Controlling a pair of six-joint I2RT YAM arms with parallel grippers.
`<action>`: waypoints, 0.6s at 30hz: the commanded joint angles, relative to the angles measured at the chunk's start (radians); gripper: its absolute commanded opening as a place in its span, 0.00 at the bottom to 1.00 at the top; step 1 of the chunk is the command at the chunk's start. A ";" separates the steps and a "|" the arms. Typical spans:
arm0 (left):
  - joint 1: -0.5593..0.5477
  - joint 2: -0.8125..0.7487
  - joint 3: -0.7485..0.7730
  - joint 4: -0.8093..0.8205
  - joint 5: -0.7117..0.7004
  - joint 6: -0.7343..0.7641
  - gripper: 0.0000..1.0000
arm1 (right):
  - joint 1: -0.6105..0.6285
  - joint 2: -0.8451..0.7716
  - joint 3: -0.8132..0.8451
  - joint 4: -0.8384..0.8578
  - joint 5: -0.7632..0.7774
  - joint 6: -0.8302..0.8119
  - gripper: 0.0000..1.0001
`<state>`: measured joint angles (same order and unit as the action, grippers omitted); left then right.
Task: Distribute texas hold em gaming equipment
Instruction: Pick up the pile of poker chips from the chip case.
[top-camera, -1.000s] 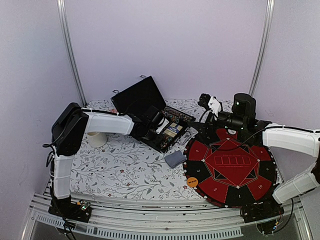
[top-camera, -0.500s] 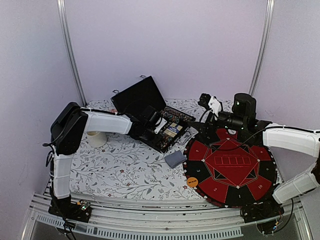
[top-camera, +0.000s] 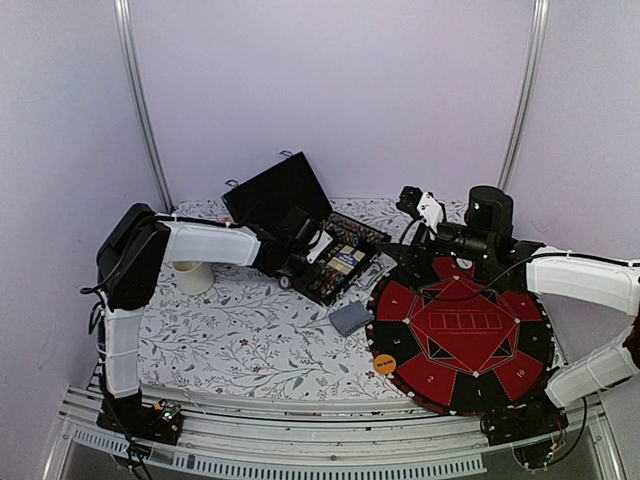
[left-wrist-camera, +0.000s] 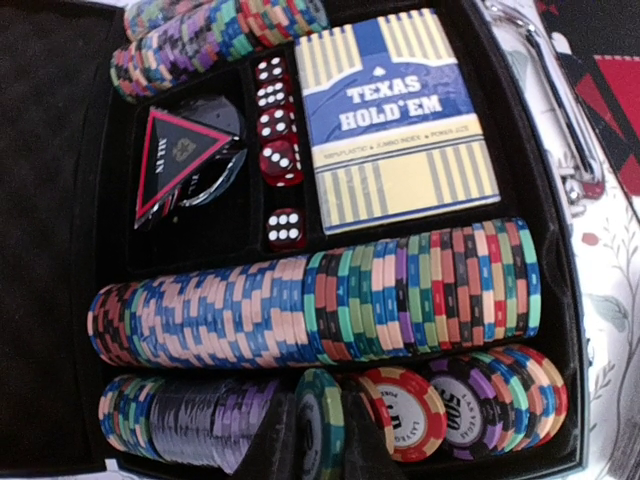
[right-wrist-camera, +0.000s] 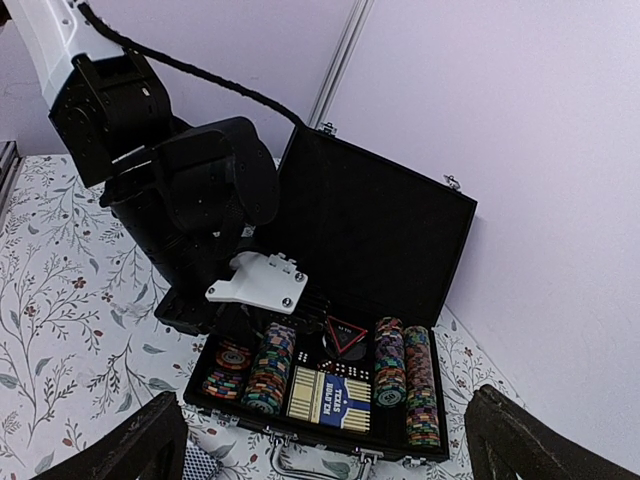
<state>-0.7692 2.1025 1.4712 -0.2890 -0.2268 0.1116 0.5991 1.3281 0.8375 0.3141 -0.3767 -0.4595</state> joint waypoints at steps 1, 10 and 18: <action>0.020 0.002 -0.044 -0.075 0.048 0.000 0.03 | -0.002 -0.036 -0.011 -0.001 -0.013 0.012 0.99; 0.019 -0.049 -0.054 -0.037 0.146 -0.024 0.00 | -0.002 -0.043 -0.012 -0.009 -0.013 0.014 0.99; 0.047 -0.125 -0.121 0.028 0.258 -0.084 0.00 | -0.003 -0.046 -0.010 -0.010 -0.037 0.029 0.99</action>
<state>-0.7380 2.0056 1.3891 -0.2520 -0.0734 0.0761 0.5991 1.3117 0.8375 0.3065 -0.3847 -0.4545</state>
